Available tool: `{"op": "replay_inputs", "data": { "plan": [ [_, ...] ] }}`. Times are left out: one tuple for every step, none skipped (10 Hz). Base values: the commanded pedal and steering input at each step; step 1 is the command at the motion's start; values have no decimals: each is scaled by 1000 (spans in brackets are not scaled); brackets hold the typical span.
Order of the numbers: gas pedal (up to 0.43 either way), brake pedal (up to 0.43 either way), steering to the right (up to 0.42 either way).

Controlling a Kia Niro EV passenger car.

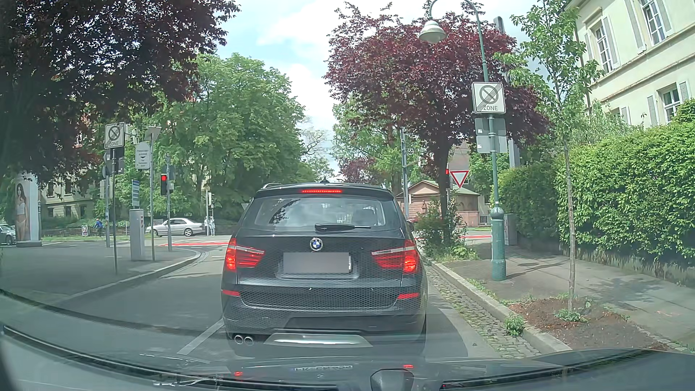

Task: Follow the waypoints while adhering to traffic rules and regulations

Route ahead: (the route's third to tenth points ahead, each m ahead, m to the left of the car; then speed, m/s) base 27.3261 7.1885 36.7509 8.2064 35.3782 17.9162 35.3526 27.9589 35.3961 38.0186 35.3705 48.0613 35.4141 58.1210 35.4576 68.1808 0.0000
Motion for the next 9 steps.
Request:
{"op": "replay_inputs", "data": {
  "plan": [
    [0, 274, -3],
    [0, 268, -4],
    [0, 274, -4],
    [0, 274, -4],
    [0, 274, -3],
    [0, 274, -2],
    [0, 274, -3],
    [0, 274, -2],
    [0, 274, -3]
  ]
}}
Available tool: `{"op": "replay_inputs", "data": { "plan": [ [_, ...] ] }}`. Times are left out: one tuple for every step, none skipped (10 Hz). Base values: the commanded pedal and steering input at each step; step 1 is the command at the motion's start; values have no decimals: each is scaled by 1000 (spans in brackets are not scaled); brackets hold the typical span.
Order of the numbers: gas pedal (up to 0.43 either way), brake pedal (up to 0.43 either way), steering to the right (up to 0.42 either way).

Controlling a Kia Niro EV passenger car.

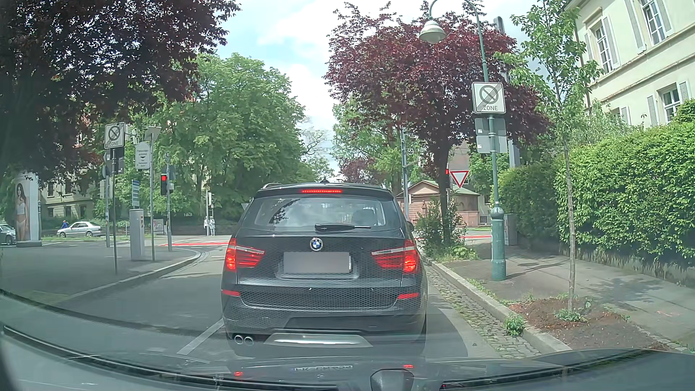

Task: Follow the waypoints while adhering to traffic rules and regulations

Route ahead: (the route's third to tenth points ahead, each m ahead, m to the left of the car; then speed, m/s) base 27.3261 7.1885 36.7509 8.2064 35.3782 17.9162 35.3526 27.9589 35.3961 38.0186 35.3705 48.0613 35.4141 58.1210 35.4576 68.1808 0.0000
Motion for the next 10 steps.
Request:
{"op": "replay_inputs", "data": {
  "plan": [
    [0, 274, -2],
    [0, 274, -3],
    [0, 274, -3],
    [0, 274, -2],
    [0, 274, -3],
    [0, 274, -2],
    [0, 274, -3],
    [0, 274, -3],
    [0, 274, -3],
    [0, 274, -3]
  ]
}}
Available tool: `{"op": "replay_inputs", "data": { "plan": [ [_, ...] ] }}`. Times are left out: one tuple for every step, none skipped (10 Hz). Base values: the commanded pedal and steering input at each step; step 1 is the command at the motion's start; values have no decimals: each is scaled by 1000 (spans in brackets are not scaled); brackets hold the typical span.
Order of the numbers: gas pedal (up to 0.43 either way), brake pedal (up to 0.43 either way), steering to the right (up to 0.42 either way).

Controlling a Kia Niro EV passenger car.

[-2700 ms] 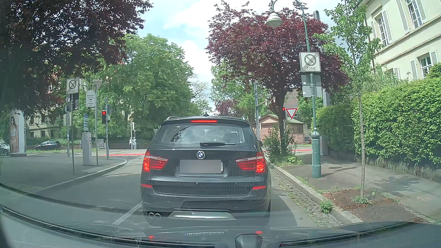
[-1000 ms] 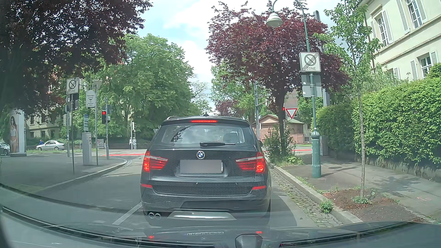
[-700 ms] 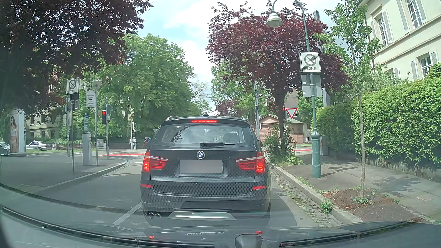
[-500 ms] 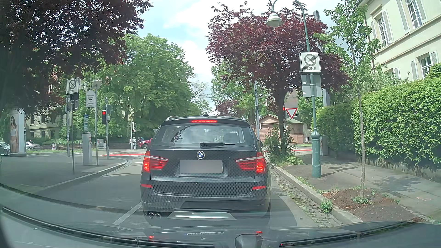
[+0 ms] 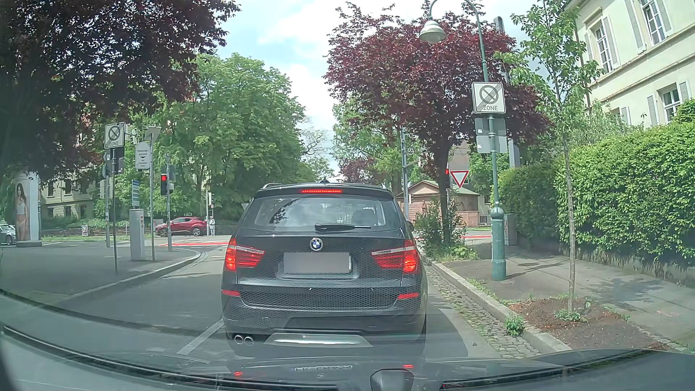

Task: Follow the waypoints while adhering to traffic rules and regulations

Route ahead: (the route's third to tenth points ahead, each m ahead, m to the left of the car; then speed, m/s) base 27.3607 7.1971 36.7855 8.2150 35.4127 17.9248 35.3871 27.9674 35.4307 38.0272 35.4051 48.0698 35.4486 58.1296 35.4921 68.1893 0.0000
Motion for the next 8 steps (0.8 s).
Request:
{"op": "replay_inputs", "data": {
  "plan": [
    [0, 274, -3],
    [0, 274, -3],
    [0, 274, -3],
    [0, 274, -3],
    [0, 274, -3],
    [0, 274, -3],
    [0, 274, -3],
    [0, 274, -3]
  ]
}}
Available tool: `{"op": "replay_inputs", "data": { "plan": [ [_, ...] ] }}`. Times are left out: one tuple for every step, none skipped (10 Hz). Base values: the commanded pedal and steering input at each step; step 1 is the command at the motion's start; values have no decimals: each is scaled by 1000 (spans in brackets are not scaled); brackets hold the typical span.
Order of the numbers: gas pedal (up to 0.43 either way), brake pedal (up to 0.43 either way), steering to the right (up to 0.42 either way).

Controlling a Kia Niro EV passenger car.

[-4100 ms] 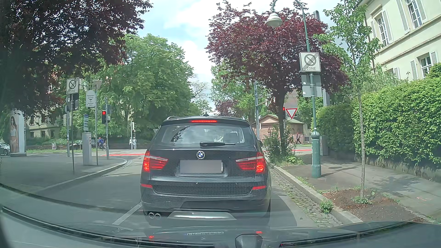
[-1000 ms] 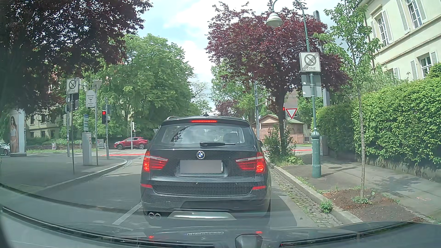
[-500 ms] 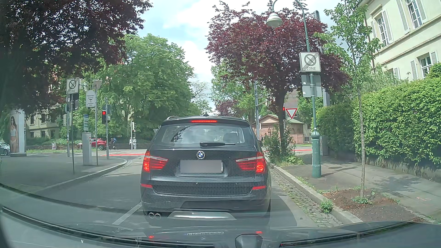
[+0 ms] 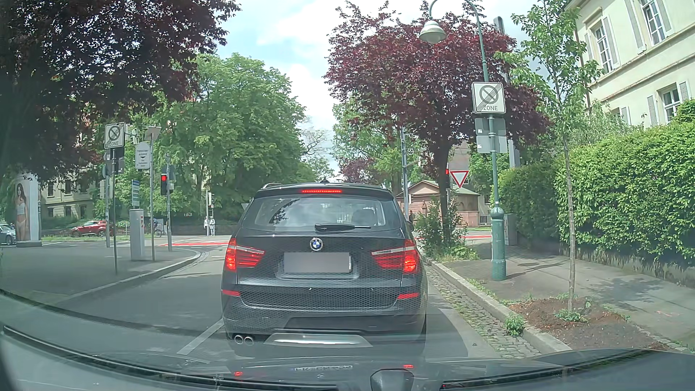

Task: Follow the waypoints while adhering to traffic rules and regulations

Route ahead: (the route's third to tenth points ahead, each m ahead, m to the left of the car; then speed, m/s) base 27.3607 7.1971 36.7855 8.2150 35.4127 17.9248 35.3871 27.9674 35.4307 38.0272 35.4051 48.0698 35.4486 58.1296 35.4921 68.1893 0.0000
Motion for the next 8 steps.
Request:
{"op": "replay_inputs", "data": {
  "plan": [
    [0, 274, -3],
    [0, 274, -3],
    [0, 274, -3],
    [0, 274, -3],
    [0, 274, -3],
    [0, 274, -3],
    [0, 274, -3],
    [0, 274, -3]
  ]
}}
